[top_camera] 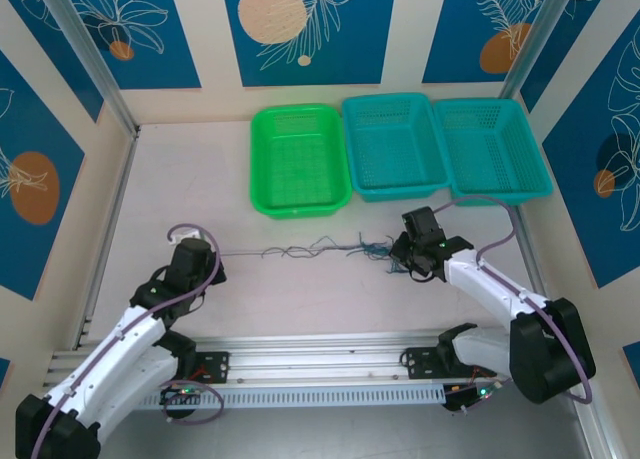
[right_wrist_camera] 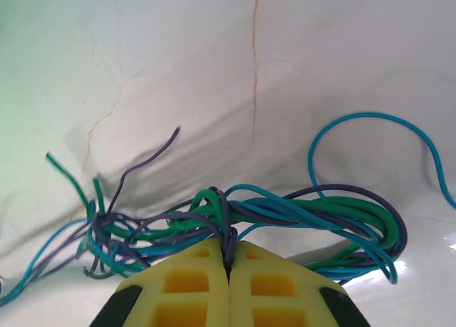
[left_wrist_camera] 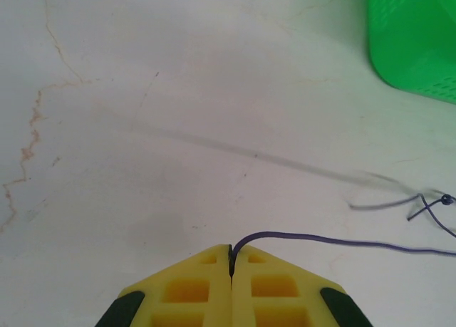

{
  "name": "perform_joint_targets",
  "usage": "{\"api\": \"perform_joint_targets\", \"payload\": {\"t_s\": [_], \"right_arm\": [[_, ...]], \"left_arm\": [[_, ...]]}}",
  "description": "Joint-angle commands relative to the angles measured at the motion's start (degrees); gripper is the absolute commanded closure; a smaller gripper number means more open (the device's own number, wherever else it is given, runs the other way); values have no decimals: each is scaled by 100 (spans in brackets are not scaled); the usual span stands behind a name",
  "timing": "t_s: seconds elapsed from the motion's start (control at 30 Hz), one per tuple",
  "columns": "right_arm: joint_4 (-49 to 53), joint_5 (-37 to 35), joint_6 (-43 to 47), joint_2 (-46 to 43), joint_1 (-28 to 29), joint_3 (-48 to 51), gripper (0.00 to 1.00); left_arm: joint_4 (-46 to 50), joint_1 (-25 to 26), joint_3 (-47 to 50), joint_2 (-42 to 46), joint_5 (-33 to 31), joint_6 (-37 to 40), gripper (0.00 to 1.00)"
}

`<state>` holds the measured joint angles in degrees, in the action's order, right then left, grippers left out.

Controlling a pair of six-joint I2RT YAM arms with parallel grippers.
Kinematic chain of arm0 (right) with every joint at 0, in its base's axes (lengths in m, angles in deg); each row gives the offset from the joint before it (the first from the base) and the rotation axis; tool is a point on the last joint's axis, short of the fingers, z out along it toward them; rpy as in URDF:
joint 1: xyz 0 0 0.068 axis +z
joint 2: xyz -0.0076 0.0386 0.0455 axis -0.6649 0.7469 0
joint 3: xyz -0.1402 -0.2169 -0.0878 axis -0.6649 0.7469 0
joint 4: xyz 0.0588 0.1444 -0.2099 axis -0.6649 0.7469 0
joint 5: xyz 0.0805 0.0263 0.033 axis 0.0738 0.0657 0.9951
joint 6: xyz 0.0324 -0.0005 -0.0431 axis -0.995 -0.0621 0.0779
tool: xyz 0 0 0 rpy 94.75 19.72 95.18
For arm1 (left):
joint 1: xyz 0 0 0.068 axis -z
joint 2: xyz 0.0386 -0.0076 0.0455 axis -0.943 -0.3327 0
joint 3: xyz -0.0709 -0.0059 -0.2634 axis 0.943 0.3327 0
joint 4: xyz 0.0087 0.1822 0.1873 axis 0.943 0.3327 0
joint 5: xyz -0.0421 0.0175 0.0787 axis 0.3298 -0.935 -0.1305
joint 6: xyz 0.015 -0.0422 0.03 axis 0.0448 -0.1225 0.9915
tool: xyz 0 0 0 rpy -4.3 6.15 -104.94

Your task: Untangle the cables

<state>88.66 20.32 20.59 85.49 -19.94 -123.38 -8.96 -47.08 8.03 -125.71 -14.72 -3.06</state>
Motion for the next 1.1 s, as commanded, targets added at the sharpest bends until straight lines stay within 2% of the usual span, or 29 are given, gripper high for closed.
{"api": "perform_joint_targets", "payload": {"t_s": [0.0, 0.07, 0.13, 0.27, 0.37, 0.43, 0.57, 0.67, 0.77, 0.87, 0.97, 1.07], "right_arm": [[136, -315, 241, 33, 438, -10, 90], [198, -411, 746, 169, 850, -323, 71], [575, -963, 1065, 272, 1277, -781, 56], [529, -1670, 2102, 366, 2245, -1444, 37], [301, -1589, 2584, 871, 2773, -1935, 35], [159, -1186, 2728, 1401, 2935, -2276, 35], [-252, -631, 2646, 2525, 2960, -2820, 31], [-589, -375, 2523, 3132, 2894, -2975, 21], [-653, -361, 2374, 3576, 2808, -3043, 20], [-690, -589, 2089, 3629, 2592, -2738, 34], [-485, -711, 1564, 3417, 2106, -2305, 49], [-523, -674, 1234, 2947, 1520, -1684, 56]], "left_arm": [[-487, -90, 210, -132, 557, 239, 100], [-771, -80, 270, -235, 960, 269, 100], [-1002, -74, 298, -272, 1279, 320, 100], [-1072, -72, 214, -213, 1386, 363, 100], [-950, -73, 63, -241, 1222, 424, 100], [-870, -72, -18, -257, 1117, 443, 100], [-760, -72, -131, -217, 864, 392, 100], [-613, -72, -210, -107, 665, 367, 100], [-414, -80, -269, 49, 416, 359, 100], [21, -84, -355, 254, -132, 258, 100], [453, -159, -414, 600, -707, 184, 100], [643, -337, -373, 1024, -954, 133, 100]]}}
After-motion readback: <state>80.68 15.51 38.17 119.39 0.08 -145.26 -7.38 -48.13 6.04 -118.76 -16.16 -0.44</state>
